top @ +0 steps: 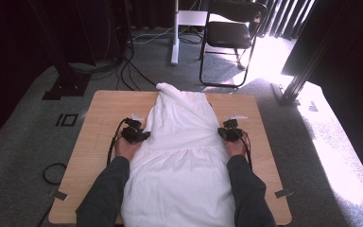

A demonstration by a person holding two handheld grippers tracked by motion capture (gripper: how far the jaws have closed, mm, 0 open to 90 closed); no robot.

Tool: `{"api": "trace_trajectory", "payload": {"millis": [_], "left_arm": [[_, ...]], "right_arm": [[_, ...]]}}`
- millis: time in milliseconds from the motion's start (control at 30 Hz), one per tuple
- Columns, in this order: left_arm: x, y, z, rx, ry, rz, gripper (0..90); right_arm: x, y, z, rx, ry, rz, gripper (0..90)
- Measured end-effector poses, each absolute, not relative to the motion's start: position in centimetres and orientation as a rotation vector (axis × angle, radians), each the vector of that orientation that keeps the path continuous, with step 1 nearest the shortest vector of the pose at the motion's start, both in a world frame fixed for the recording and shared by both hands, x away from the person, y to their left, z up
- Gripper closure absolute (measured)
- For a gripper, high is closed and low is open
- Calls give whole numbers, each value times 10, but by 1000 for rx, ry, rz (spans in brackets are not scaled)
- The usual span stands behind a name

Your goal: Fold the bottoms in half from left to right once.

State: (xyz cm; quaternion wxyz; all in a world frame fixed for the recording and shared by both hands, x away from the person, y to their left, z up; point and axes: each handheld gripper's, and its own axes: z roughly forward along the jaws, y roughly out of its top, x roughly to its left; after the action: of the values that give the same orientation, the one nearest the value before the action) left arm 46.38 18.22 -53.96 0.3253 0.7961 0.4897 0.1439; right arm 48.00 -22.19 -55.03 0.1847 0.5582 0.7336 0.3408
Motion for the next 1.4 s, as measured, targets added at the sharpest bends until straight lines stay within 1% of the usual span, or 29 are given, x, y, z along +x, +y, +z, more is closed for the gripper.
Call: {"api": "trace_trajectory", "payload": {"millis": [33, 67, 100, 133, 167, 267, 300, 400, 433, 467, 500, 667, 767, 800, 833, 867, 900, 933, 1000, 1033, 1067, 1233, 1400], "left_arm": [[464, 182, -540, 2087, 1284, 377, 815], [458, 185, -540, 2079, 1274, 352, 842], [458, 185, -540, 2079, 1274, 352, 860], [448, 189, -541, 2074, 1268, 342, 868], [448, 189, -541, 2074, 1268, 342, 869], [420, 194, -543, 2073, 1244, 340, 869], [420, 194, -543, 2073, 1244, 340, 870], [389, 198, -545, 2072, 1213, 314, 869], [389, 198, -545, 2072, 1213, 314, 869], [370, 200, -545, 2084, 1194, 305, 868], [370, 200, -545, 2084, 1194, 305, 867], [331, 203, -545, 2123, 1143, 282, 863], [313, 206, -545, 2134, 1126, 245, 854], [307, 207, -545, 2136, 1118, 240, 837], [305, 207, -545, 2136, 1110, 245, 782], [304, 208, -545, 2134, 1113, 263, 698], [306, 210, -543, 2122, 1139, 288, 627], [308, 212, -542, 2102, 1152, 290, 598], [318, 217, -536, 2041, 1181, 308, 551], [324, 217, -533, 2031, 1184, 313, 525], [329, 216, -530, 2031, 1179, 325, 522], [359, 200, -525, 2058, 1143, 363, 494], [381, 182, -534, 2101, 1132, 351, 484]], "right_arm": [[480, -222, -550, 1573, 2068, 961, 861], [476, -221, -550, 1558, 2078, 943, 863], [476, -221, -550, 1558, 2078, 943, 863], [468, -221, -549, 1543, 2095, 931, 868], [468, -221, -549, 1543, 2095, 931, 868], [448, -223, -549, 1513, 2127, 925, 871], [440, -225, -549, 1496, 2141, 927, 871], [421, -231, -550, 1513, 2152, 961, 871], [421, -231, -550, 1513, 2152, 961, 871], [406, -236, -552, 1521, 2158, 994, 870], [406, -236, -552, 1521, 2158, 994, 870], [363, -243, -553, 1521, 2191, 1035, 866], [340, -245, -553, 1510, 2219, 1037, 861], [333, -246, -552, 1505, 2237, 1030, 854], [326, -246, -551, 1509, 2262, 1024, 834], [324, -246, -550, 1524, 2283, 1032, 785], [322, -246, -548, 1531, 2328, 1031, 717], [320, -242, -543, 1505, 2343, 992, 667], [321, -237, -531, 1423, 2314, 1005, 576], [325, -233, -526, 1369, 2303, 1031, 558], [331, -230, -521, 1330, 2294, 1053, 546], [375, -204, -512, 1277, 2296, 1105, 535], [413, -157, -515, 1162, 2382, 1120, 521]]}}
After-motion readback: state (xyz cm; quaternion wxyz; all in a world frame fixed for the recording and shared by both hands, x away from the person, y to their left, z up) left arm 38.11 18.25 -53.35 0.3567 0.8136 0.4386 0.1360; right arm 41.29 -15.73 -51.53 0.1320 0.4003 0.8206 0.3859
